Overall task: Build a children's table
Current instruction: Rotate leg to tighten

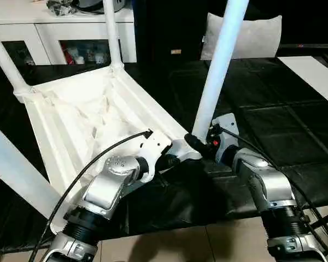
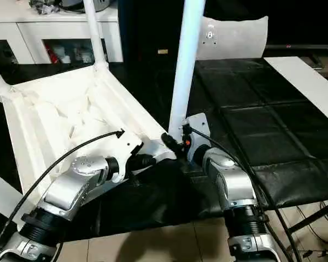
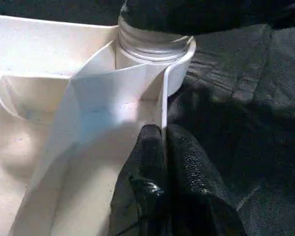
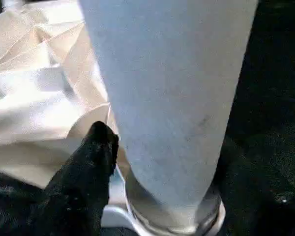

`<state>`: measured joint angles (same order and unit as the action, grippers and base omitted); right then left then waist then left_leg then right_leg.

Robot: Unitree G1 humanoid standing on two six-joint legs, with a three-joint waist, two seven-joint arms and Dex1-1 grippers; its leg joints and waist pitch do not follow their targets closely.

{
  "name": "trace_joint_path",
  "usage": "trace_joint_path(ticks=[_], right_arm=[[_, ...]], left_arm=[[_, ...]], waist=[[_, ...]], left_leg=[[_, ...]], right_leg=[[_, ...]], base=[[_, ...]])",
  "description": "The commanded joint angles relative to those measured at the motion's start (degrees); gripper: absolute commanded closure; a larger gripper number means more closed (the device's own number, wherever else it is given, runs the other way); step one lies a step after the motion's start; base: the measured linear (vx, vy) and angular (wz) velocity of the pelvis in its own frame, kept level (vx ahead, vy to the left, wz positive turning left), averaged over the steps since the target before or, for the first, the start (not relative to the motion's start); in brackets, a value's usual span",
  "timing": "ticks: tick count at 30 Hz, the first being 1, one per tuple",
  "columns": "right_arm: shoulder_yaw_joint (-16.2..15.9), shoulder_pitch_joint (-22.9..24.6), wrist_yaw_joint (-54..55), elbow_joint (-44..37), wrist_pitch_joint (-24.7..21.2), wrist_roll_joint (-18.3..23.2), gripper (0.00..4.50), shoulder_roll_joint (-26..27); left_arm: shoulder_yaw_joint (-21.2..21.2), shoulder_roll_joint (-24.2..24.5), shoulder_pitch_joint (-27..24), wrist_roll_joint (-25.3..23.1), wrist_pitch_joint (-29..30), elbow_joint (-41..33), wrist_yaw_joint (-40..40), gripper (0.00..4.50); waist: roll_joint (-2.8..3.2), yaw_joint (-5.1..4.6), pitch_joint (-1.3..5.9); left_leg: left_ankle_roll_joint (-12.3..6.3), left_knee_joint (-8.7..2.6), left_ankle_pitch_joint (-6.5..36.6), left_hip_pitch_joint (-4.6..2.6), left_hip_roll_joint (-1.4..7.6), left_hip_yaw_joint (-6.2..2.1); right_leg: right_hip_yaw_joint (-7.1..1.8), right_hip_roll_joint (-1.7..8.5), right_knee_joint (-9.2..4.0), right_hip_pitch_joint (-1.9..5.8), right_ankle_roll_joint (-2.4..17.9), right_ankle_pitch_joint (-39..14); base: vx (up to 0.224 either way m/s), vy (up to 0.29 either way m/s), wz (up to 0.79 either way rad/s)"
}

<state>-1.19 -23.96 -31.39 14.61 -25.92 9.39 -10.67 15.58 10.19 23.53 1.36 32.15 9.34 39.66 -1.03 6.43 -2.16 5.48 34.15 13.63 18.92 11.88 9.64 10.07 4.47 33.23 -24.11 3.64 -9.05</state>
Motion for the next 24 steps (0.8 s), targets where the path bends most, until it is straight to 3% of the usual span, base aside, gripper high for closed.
trace_joint_path(ticks=[1, 2, 3, 7, 12, 14, 15, 16, 17, 18, 20, 22, 23, 24], right_arm=[[-0.2, 0.5, -1.8, -0.5, 0.8, 0.8, 0.98, -1.3], [-0.2, 0.4, -2.5, -0.3, 0.9, 0.8, 0.86, -1.7], [-0.4, 0.5, -5.5, 0.0, 1.8, 1.2, 0.67, -3.0], [-1.3, 0.8, -12.6, 0.2, 4.7, 2.2, 0.47, -6.1], [-4.6, 1.2, -25.9, -1.8, 5.3, 4.1, 0.14, -13.0], [-5.5, 1.2, -29.9, -2.2, 5.6, 4.7, 0.14, -14.7], [-6.4, 1.2, -33.4, -2.1, 6.3, 5.0, 0.14, -16.2], [-6.7, 1.2, -34.5, -2.0, 6.5, 5.1, 0.14, -16.6], [-7.1, 1.1, -36.5, -1.8, 7.0, 5.4, 0.14, -17.2], [-7.3, 1.0, -37.9, -1.5, 7.4, 5.6, 0.14, -17.6], [-7.6, 0.7, -40.7, -0.6, 8.1, 6.4, 0.31, -18.0], [-8.2, 0.3, -42.8, 0.1, 8.2, 7.0, 0.31, -18.3], [-9.0, 0.0, -44.8, 0.6, 8.4, 7.4, 0.44, -18.7], [-9.3, 0.0, -45.6, 0.7, 8.4, 7.6, 0.44, -18.6]], left_arm=[[0.0, 0.9, 0.2, 1.1, -2.8, -2.5, 2.4, 4.50], [0.4, 1.5, 0.1, 1.2, -3.4, -2.5, 3.2, 4.50], [0.8, 2.7, -0.2, 1.1, -4.6, -2.2, 4.3, 4.50], [1.4, 4.8, -0.4, 1.2, -6.4, -1.4, 7.2, 4.50], [3.8, 10.4, -0.8, 2.2, -11.6, -1.3, 16.8, 4.50], [4.5, 12.0, -0.9, 2.2, -13.2, -1.2, 19.2, 4.50], [5.2, 13.4, -0.8, 2.1, -15.0, -0.8, 21.5, 4.50], [5.4, 13.8, -0.8, 2.2, -15.5, -0.7, 22.3, 4.50], [5.9, 14.8, -0.8, 2.2, -16.2, -0.7, 24.0, 4.50], [6.2, 15.4, -0.8, 2.3, -16.8, -0.7, 25.3, 4.50], [7.3, 17.3, -0.7, 2.3, -17.6, -1.0, 28.6, 4.50], [8.1, 18.7, -0.5, 2.3, -18.5, -0.8, 31.0, 4.50], [8.5, 19.6, -0.2, 2.2, -19.4, -0.3, 32.5, 4.50], [8.6, 19.9, 0.1, 2.1, -19.7, -0.1, 33.1, 4.50]], waist=[[-0.23, 0.38, 3.77], [-0.23, 0.38, 3.77], [0.18, 0.41, 3.68], [-0.02, 0.44, 3.72], [-0.01, 0.77, 3.89], [0.05, 0.97, 3.86], [-0.42, 1.36, 3.75], [-0.21, 1.62, 3.72], [-0.46, 1.73, 3.69], [-0.33, 1.98, 3.67], [-0.56, 2.24, 3.71], [-0.39, 2.47, 3.74], [-0.69, 2.49, 3.73], [-0.51, 2.73, 3.73]], left_leg=[[-5.56, -3.21, -1.8, 0.99, 1.27, -0.28], [-5.56, -3.21, -1.8, 0.99, 1.27, -0.28], [-5.01, -3.29, -0.6, 0.90, 1.27, -0.33], [-5.14, -3.17, 0.9, 0.92, 1.27, -0.27], [-6.45, -2.98, -0.7, 1.03, 1.38, -0.39], [-6.57, -3.01, -0.5, 0.88, 1.56, -0.44], [-6.52, -3.02, 0.3, 0.79, 1.51, -0.33], [-6.31, -3.11, 0.4, 0.62, 1.69, -0.28], [-6.17, -3.07, 0.5, 0.62, 1.70, -0.22], [-5.94, -3.18, 0.9, 0.37, 1.79, -0.21], [-5.88, -3.17, 0.7, 0.50, 1.95, -0.30], [-5.59, -3.19, 0.6, 0.47, 2.05, -0.32], [-5.55, -3.19, 0.5, 0.49, 2.01, -0.28], [-5.48, -3.18, 0.4, 0.52, 1.94, -0.27]], right_leg=[[-4.24, 4.61, -3.79, 4.99, 1.2, -14.8], [-4.24, 4.61, -3.79, 4.99, 1.2, -14.8], [-4.21, 4.63, -4.07, 4.91, 0.3, -16.6], [-4.14, 4.51, -4.22, 4.98, -0.5, -17.0], [-4.28, 4.46, -3.64, 5.00, 0.9, -14.1], [-4.20, 4.43, -3.61, 4.92, 1.3, -14.2], [-4.15, 4.52, -3.72, 4.88, 1.3, -15.8], [-4.27, 4.60, -3.86, 4.71, 1.3, -16.8], [-4.26, 4.60, -3.87, 4.66, 1.3, -17.1], [-4.35, 4.64, -3.89, 4.52, 1.4, -17.6], [-4.38, 4.71, -3.66, 4.62, 1.8, -17.1], [-4.47, 4.73, -3.44, 4.61, 2.3, -16.4], [-4.50, 4.74, -3.44, 4.62, 2.3, -16.4], [-4.53, 4.80, -3.45, 4.68, 2.3, -16.7]], base=[[0.000, 0.000, 0.00], [0.000, 0.000, 0.00], [0.000, 0.000, 0.00], [0.000, 0.000, 0.00], [0.000, 0.000, 0.00], [0.000, 0.000, 0.00], [0.000, 0.000, 0.00], [0.000, 0.000, 0.00], [0.000, 0.000, 0.00], [0.000, 0.000, 0.00], [0.000, 0.000, 0.00], [0.000, 0.000, 0.00], [0.000, 0.000, 0.00], [0.000, 0.000, 0.00]])
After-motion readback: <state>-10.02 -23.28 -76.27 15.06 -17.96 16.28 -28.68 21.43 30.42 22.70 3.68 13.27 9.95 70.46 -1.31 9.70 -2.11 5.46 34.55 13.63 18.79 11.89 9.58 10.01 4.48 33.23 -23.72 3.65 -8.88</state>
